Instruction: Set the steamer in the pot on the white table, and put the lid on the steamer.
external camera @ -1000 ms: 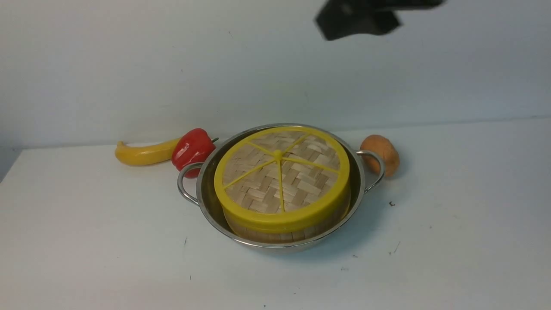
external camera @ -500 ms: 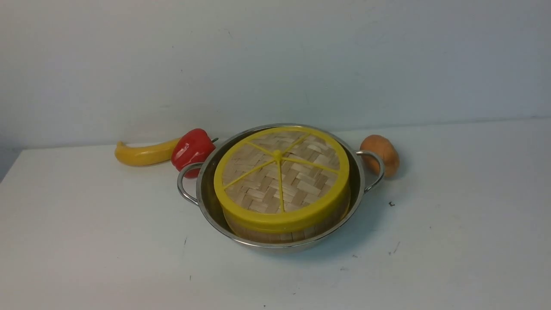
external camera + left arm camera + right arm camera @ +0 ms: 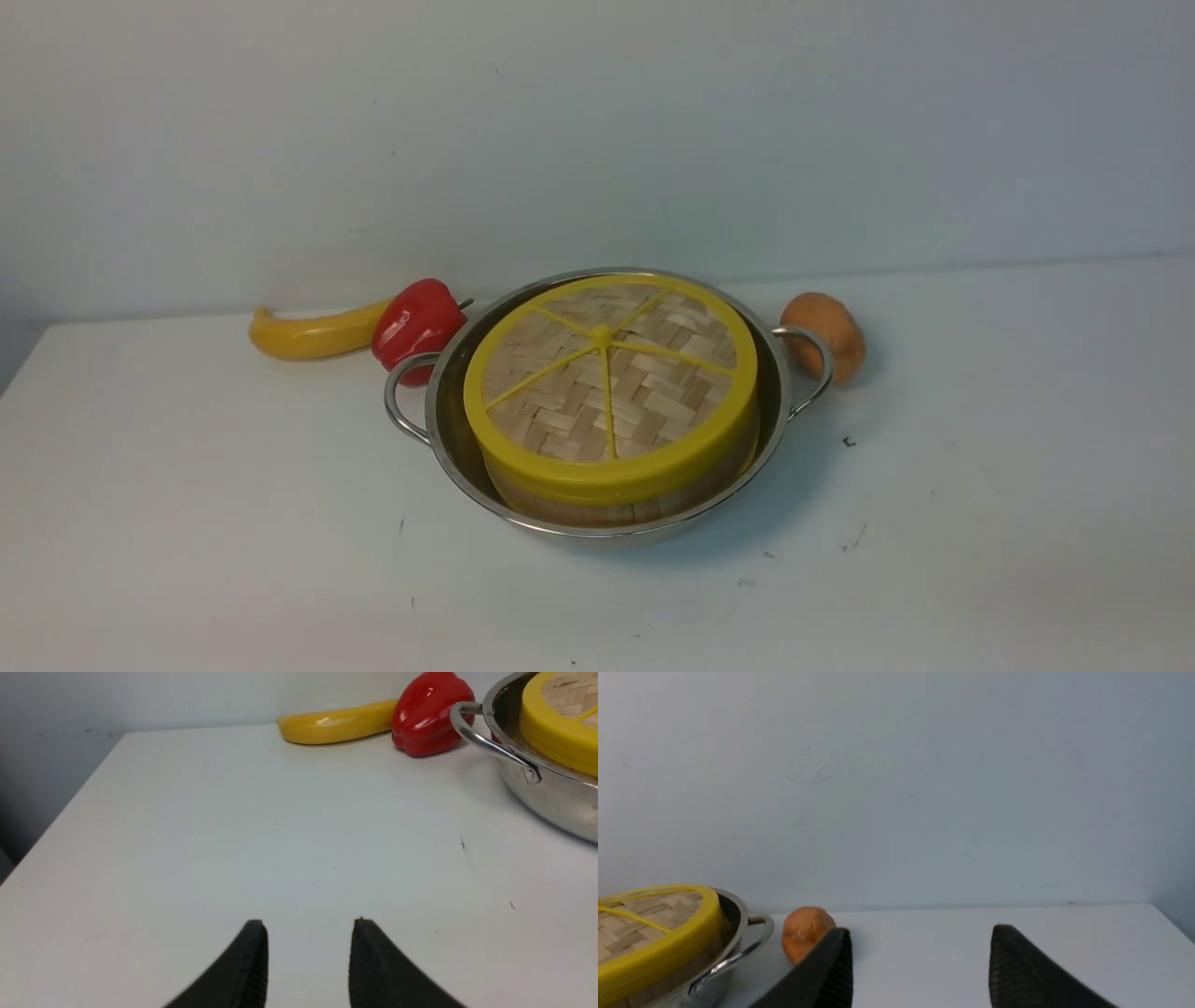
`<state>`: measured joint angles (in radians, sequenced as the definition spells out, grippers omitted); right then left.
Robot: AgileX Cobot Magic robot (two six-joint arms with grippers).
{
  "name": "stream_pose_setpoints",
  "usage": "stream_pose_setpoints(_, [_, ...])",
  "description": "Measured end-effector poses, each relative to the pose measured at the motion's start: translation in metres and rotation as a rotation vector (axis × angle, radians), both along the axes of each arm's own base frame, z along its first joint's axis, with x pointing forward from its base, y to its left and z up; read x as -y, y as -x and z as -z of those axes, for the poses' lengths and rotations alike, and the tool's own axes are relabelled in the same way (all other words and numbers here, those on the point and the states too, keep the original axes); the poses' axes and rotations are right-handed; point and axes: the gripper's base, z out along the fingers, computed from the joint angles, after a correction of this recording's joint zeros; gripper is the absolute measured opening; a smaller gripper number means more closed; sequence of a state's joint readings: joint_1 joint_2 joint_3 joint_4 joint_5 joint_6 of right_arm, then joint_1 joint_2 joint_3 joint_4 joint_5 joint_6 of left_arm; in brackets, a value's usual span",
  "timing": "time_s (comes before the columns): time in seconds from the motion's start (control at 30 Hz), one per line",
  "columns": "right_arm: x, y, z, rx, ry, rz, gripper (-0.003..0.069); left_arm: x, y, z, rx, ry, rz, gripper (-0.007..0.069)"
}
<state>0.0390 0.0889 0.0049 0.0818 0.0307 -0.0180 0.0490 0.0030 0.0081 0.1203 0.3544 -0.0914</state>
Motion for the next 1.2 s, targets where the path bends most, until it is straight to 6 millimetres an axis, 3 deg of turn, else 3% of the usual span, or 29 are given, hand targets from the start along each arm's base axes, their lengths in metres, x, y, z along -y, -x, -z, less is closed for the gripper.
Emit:
stream_pose_setpoints(0.4, [-0.001, 0.008, 0.023, -0.219, 0.03, -0.01, 0.0395, 0.0, 0.0, 0.0, 0.0, 0.0, 0.0, 0.0241])
stream_pose_setpoints(1.2, [0.0, 0.008, 0.024, -0.226, 0.044, -0.008, 0.0395, 0.0, 0.0, 0.0, 0.0, 0.0, 0.0, 0.0241])
